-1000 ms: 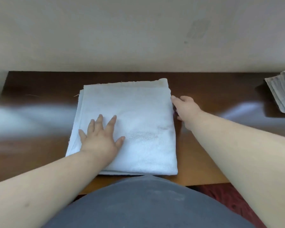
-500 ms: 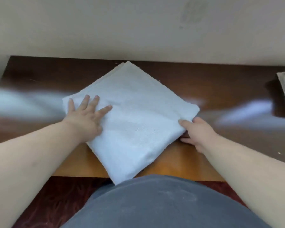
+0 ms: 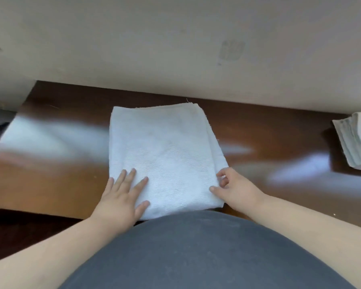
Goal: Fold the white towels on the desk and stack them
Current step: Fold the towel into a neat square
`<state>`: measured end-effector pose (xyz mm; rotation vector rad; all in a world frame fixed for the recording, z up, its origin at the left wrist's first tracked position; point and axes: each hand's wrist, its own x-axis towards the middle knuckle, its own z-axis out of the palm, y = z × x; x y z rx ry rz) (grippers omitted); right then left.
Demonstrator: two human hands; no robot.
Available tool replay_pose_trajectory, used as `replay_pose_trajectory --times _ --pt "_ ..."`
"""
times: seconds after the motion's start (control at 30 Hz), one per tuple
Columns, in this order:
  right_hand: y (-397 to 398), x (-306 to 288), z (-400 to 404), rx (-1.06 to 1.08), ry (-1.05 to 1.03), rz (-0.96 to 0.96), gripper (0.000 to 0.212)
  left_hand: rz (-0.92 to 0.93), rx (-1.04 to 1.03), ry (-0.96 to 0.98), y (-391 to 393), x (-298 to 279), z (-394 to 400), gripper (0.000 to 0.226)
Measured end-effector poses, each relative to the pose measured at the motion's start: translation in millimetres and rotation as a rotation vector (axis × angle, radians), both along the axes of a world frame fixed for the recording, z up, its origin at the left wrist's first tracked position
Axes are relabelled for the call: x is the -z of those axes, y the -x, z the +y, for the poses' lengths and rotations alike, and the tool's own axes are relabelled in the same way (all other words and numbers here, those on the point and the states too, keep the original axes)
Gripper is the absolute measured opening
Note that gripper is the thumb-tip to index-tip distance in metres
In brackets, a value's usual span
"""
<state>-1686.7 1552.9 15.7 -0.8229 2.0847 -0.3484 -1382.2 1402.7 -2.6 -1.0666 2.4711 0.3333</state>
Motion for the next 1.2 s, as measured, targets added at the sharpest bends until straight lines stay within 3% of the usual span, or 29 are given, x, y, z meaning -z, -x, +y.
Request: replay_pose_trajectory --times 0.1,0.17,0.23,0.3,0.33,0.43,0.6,0.67,0.77,0.83,0.9,1.07,1.2 --pt "-13 5 -5 -0.158 -0.073 -0.022 0.087 -0.053 -0.063 -0.043 -17 -2 0 0.088" --pt "-9 -1 -7 -0.216 -0.033 0.036 0.093 -0.093 -0.068 -0.036 -24 -8 -2 0.103" --pt "-5 -9 0 -0.490 0.111 0.316 0.093 -0.034 0.002 0.034 -33 -18 0 0.110" --pt "-2 -3 10 -0.838 0.299 0.611 0.090 0.147 0.129 0.136 -44 -16 6 0.094" --pt "-1 -1 15 -0.969 0.225 0.629 0.089 0.240 0.166 0.193 -50 -12 9 0.086" --pt "-4 13 27 -0.949 -0.120 0.393 0.079 0.316 0.167 0.180 -59 -4 10 0.070" --pt "-4 13 21 -0.977 -0.040 0.502 0.060 0.359 0.219 0.185 -62 -15 1 0.058" --pt "0 3 13 -0.892 0.057 0.462 0.048 0.400 0.164 0.177 -63 -22 -6 0.050" --pt "0 -17 4 -0.477 0.325 0.228 0.031 0.552 -0.256 0.004 -64 -37 -18 0.044" --pt "3 -28 -1 -0.172 0.409 0.098 0.032 0.703 -0.499 -0.098 -60 -52 -27 0.054" --pt "3 -39 -12 0.042 0.468 0.030 0.034 0.845 -0.604 -0.098 -51 -62 -36 0.062" --pt "10 -61 -71 0.278 0.610 -0.055 0.028 1.025 -0.825 -0.122 -16 -70 -70 0.058" --pt "33 -59 -128 0.303 0.539 0.021 0.019 1.096 -0.959 -0.165 23 -66 -118 0.056"
